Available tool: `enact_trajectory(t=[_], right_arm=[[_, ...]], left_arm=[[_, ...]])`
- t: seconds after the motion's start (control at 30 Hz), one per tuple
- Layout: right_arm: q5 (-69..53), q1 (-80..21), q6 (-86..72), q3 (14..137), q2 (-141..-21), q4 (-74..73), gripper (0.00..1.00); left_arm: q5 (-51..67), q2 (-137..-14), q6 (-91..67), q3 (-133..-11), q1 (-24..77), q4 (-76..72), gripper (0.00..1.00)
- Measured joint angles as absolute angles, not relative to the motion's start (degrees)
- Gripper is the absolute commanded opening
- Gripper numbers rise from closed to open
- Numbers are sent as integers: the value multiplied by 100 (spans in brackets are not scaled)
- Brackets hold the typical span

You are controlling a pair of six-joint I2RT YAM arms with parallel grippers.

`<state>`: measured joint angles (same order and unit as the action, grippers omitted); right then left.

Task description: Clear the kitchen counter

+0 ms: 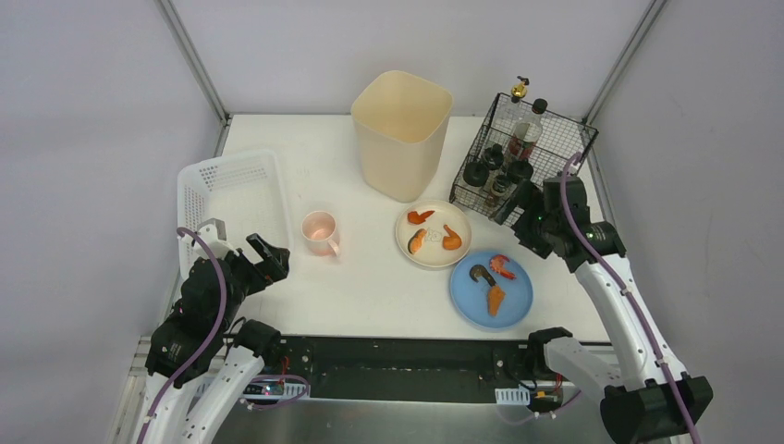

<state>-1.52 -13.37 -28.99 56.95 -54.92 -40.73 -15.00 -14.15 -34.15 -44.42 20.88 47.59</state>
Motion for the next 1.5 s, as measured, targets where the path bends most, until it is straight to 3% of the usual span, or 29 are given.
enact_trajectory(t=[0.43, 0.73, 1.0, 1.2, 1.5], right_arm=[[1780, -1286, -3975, 4628, -4871, -5306, 97], [1859, -1284, -4644, 4016, -4425, -5714, 89], [1667, -1284, -4936, 3760, -4289, -5830, 72], [1387, -1284, -5004, 3601, -4176, -5863, 64], [1146, -1284, -4851, 3623, -4287, -6027, 63]], left_arm=[[-1369, -1415, -3413, -4442, 2088, 4759, 100], [-1341, -1420, -3413, -4442, 2088, 4757, 100], [-1243, -1439, -3411, -4442, 2088, 4757, 100], [-1225, -1507, -3411, -4442, 2088, 4757, 100], [-1203, -1564, -3411, -4442, 2088, 4755, 99]])
